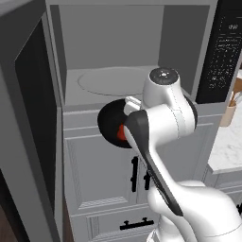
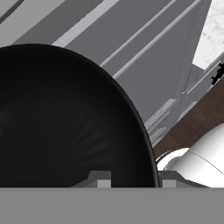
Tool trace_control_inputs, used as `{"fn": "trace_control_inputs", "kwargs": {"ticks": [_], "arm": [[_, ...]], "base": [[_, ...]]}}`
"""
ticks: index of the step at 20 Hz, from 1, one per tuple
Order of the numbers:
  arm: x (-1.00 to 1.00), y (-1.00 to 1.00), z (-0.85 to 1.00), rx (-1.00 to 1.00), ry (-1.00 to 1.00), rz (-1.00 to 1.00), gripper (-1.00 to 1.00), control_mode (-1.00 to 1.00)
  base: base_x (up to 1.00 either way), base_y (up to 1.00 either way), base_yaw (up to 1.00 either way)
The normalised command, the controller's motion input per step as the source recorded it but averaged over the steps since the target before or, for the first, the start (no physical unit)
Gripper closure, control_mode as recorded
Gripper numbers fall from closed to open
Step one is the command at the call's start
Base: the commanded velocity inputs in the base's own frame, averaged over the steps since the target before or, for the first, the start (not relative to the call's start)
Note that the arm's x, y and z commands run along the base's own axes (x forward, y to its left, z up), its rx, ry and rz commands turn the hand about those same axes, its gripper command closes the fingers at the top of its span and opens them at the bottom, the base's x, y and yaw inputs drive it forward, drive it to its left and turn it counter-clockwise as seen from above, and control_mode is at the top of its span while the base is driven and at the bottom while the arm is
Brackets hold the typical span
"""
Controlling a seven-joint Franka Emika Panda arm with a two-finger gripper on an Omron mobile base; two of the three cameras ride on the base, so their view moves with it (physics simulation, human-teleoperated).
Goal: Pick the bell pepper from the sink and place it in the bowl. Then pick the bowl and place it in the microwave. Then close the microwave door and press the start button.
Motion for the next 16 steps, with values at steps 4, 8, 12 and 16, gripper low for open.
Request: {"fn": "trace_control_inputs", "kwargs": {"ticks": [4,8,12,16], "arm": [[0.00,0.00,0.00,0.00,0.00,0.00,1.00,1.00],[0.00,0.00,0.00,0.00,0.00,0.00,1.00,1.00],[0.00,0.00,0.00,0.00,0.00,0.00,1.00,1.00],[-0.26,0.00,0.29,0.03,-0.12,0.00,1.00,-1.00]], "base": [[0.00,0.00,0.00],[0.00,0.00,0.00],[0.00,0.00,0.00],[-0.08,0.00,0.00]]}}
